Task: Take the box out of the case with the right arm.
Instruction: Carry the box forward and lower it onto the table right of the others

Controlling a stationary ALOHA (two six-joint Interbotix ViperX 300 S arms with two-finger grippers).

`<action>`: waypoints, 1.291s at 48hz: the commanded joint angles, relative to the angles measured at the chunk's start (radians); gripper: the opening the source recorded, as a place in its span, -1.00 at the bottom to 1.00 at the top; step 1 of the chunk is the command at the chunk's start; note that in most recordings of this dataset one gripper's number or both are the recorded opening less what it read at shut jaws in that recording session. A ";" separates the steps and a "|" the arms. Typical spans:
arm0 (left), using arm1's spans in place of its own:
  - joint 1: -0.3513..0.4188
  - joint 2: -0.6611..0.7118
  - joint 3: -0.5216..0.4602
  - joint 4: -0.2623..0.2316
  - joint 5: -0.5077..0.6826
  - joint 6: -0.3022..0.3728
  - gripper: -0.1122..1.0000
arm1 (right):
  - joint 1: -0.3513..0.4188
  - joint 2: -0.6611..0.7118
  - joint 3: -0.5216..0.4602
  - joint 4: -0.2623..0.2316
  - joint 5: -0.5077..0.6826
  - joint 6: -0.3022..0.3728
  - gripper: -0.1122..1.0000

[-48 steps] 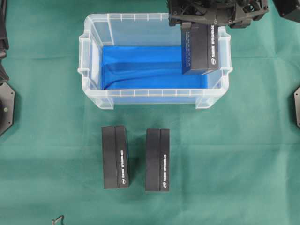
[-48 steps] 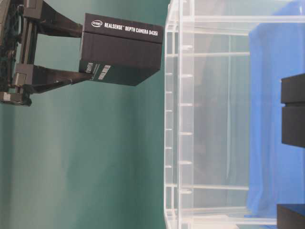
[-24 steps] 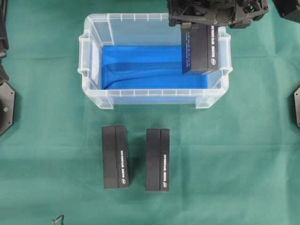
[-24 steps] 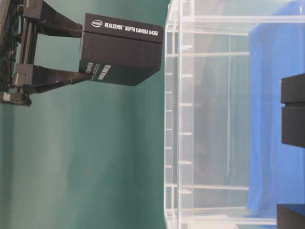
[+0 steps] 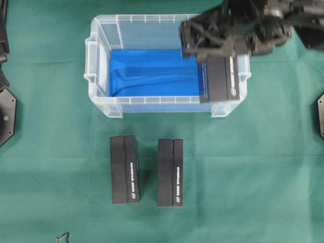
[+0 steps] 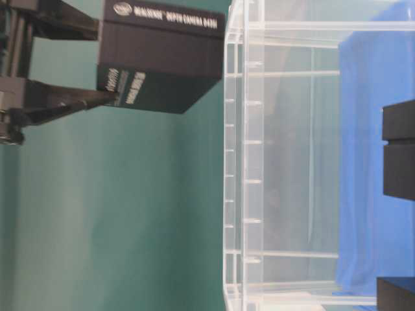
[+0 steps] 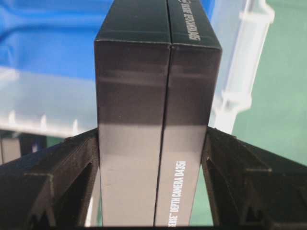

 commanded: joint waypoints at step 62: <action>0.002 0.000 -0.014 0.003 -0.005 0.000 -0.60 | 0.449 0.025 -0.048 -0.126 0.110 0.383 0.45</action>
